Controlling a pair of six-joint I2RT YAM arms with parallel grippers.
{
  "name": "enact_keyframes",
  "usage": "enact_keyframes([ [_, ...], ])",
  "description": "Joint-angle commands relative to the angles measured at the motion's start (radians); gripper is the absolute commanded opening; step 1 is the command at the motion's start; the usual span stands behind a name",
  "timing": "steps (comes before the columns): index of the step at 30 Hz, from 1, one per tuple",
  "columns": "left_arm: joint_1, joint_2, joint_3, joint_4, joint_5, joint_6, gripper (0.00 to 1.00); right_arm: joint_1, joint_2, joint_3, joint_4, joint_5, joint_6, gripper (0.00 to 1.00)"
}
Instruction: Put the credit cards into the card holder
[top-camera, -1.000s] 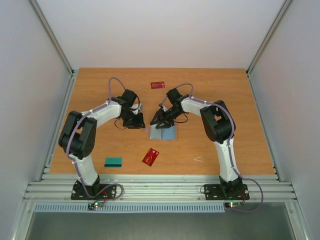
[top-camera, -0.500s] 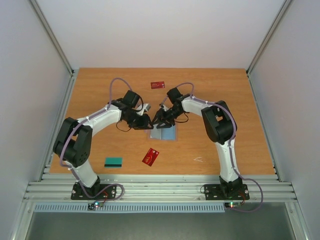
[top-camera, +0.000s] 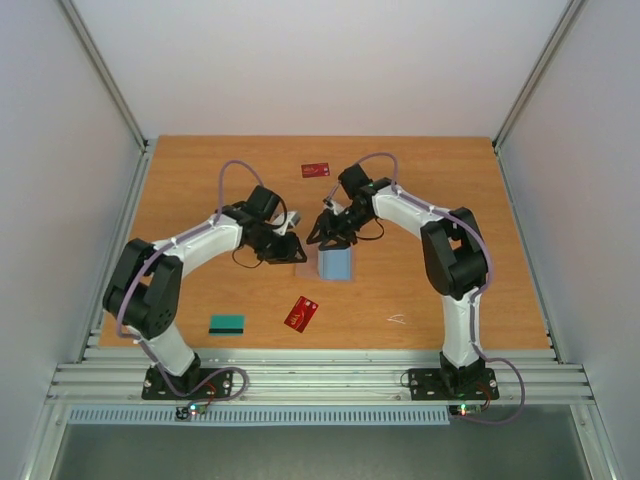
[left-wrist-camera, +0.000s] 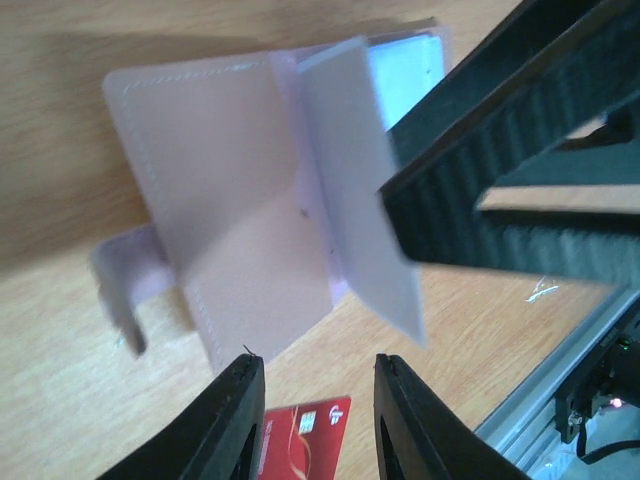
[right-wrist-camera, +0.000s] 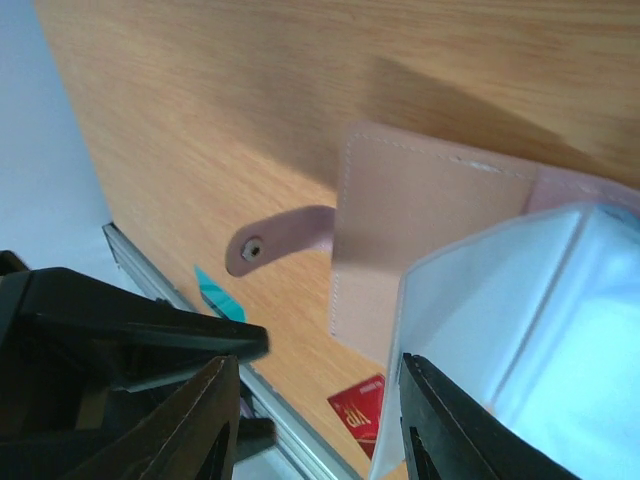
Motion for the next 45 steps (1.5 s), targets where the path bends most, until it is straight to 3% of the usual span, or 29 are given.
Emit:
enact_keyframes([
  [1, -0.006, -0.104, -0.046, -0.033, -0.099, -0.034, 0.32, 0.010, -0.053, 0.023, -0.110, 0.087, -0.052, 0.45],
  [11, -0.009, -0.280, -0.163, -0.227, -0.263, -0.061, 0.37, 0.009, -0.164, 0.006, -0.230, 0.213, -0.150, 0.45],
  [16, -0.061, -0.331, -0.239, -0.196, -0.280, -0.123, 0.39, 0.009, -0.265, -0.083, -0.214, 0.241, -0.142, 0.44],
  [24, -0.209, -0.197, -0.222, -0.110, -0.267, -0.203, 0.37, 0.009, -0.542, -0.387, -0.147, 0.263, -0.049, 0.43],
  [32, -0.276, -0.081, -0.192, -0.120, -0.259, -0.237, 0.35, 0.024, -0.774, -0.681, -0.039, 0.180, 0.116, 0.43],
  [45, -0.419, 0.069, -0.061, -0.184, -0.290, -0.193, 0.35, 0.035, -0.970, -0.767, -0.173, 0.202, 0.180, 0.43],
])
